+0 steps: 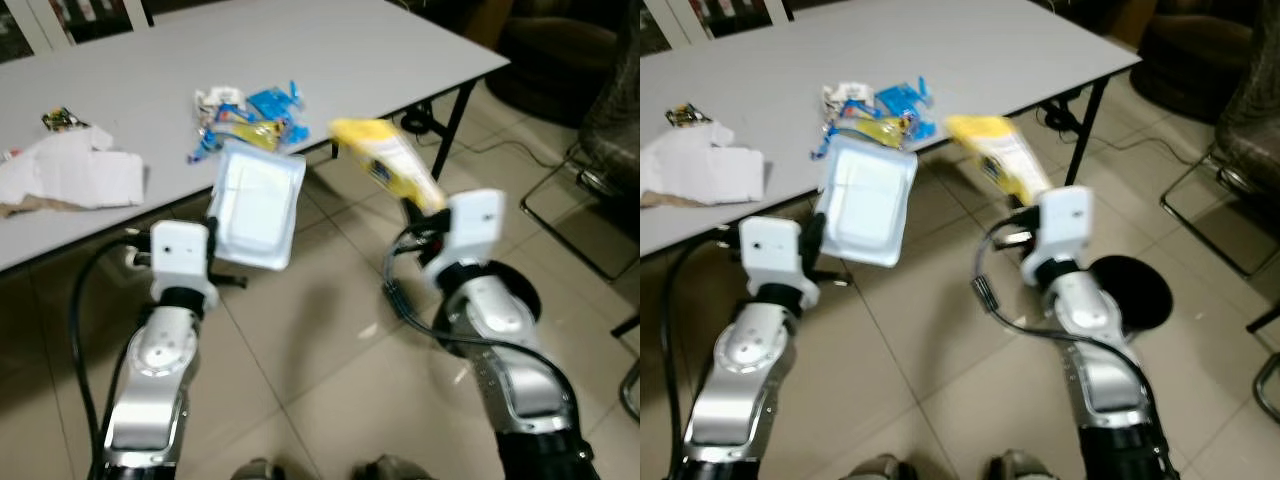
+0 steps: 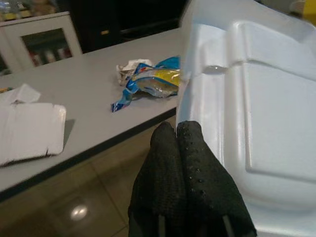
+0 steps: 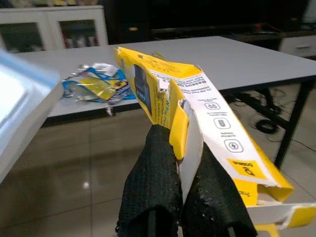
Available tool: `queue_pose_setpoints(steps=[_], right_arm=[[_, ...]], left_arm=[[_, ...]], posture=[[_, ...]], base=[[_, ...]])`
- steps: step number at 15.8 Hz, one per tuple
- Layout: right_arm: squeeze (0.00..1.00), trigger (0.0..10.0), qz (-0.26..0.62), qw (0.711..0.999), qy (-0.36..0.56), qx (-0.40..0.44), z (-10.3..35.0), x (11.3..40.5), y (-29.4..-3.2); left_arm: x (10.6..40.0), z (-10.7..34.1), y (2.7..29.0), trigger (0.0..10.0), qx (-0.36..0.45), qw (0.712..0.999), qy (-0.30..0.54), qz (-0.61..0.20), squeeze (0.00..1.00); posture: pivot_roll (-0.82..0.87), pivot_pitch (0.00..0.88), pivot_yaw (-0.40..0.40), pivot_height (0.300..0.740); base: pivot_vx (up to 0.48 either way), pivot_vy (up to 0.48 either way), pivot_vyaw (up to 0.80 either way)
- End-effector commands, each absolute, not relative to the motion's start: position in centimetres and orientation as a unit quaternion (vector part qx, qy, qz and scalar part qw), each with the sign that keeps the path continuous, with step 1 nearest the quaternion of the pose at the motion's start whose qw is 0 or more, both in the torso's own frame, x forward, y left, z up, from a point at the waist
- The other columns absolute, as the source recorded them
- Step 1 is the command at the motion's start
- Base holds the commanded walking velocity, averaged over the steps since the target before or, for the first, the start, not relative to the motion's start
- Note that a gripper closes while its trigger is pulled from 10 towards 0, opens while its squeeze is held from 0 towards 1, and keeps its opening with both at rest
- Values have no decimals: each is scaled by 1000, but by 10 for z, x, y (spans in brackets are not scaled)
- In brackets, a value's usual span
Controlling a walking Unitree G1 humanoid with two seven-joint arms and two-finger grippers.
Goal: Picking trash to rubbish bin
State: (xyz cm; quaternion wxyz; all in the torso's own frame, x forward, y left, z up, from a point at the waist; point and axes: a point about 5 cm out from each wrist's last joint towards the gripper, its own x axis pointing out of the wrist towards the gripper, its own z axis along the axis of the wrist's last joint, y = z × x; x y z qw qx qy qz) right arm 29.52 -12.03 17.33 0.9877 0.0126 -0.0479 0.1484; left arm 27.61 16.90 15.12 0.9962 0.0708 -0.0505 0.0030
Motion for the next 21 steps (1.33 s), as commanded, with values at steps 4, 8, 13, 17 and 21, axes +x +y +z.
queue_pose_setpoints(steps=[4, 8, 13, 17, 21], right_arm=[[0, 10000, 144, 988, -54, 11, 177, 294, -125], [0, 10000, 143, 989, -46, 6, 175, 293, -126], [0, 10000, 142, 989, -41, 3, 174, 293, -127], [0, 10000, 142, 989, -38, 0, 173, 293, -128], [0, 10000, 144, 989, -38, 0, 172, 293, -127]], left_arm=[[275, 149, 169, 10000, 67, 997, -44, 6, 0], [275, 147, 170, 10000, 58, 998, -40, 9, 0], [275, 145, 170, 10000, 45, 998, -37, 9, 0], [276, 144, 173, 10000, 42, 999, -31, 13, 0], [277, 142, 176, 10000, 33, 999, -24, 20, 0]], posture=[[-81, 152, 48, 740], [-89, 156, 46, 740], [-94, 160, 49, 740], [-96, 163, 49, 740], [-96, 163, 49, 740]], base=[[0, -337, 0], [0, -79, -298], [0, 0, -790], [0, 0, -788], [0, 0, -788]])
